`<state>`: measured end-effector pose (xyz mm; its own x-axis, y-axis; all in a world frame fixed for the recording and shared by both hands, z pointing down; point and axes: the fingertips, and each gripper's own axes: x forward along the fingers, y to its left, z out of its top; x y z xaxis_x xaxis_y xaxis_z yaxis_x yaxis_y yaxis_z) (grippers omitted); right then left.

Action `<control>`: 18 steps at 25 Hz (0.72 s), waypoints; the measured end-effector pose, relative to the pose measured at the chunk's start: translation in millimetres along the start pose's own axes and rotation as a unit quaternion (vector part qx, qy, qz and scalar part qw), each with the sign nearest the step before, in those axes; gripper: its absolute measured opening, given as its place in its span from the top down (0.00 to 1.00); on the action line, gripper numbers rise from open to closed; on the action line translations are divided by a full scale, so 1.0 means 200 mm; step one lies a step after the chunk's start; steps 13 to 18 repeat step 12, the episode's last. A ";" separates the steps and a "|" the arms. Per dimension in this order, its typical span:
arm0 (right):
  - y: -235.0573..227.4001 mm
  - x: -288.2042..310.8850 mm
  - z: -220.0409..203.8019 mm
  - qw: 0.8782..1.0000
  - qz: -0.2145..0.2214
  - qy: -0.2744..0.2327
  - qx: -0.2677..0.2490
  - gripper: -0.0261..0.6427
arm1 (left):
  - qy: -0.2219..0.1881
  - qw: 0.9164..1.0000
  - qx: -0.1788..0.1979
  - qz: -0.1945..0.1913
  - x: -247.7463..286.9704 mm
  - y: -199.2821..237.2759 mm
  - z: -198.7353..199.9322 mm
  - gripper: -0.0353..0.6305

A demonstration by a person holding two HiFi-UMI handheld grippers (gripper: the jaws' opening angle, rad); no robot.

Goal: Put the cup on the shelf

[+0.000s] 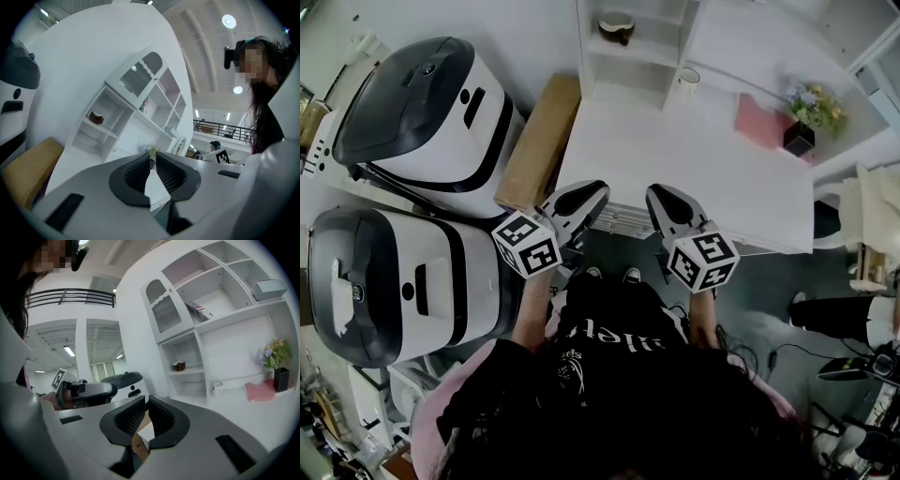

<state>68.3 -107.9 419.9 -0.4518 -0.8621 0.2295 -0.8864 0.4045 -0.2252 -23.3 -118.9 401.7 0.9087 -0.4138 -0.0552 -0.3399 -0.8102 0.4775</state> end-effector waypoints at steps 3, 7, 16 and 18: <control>-0.03 0.00 0.00 1.000 -0.001 0.001 0.003 0.87 | 0.003 1.000 -0.002 -0.001 0.02 0.00 -0.01 0.87; -0.07 -0.01 -0.01 1.000 -0.001 0.000 0.006 0.87 | 0.007 1.000 -0.004 -0.004 0.07 -0.01 -0.02 0.87; -0.13 -0.02 -0.01 1.000 0.000 0.001 0.005 0.87 | 0.011 1.000 -0.003 -0.006 0.13 -0.02 -0.03 0.87; -0.13 -0.02 -0.01 1.000 0.000 0.001 0.005 0.87 | 0.011 1.000 -0.003 -0.006 0.13 -0.02 -0.03 0.87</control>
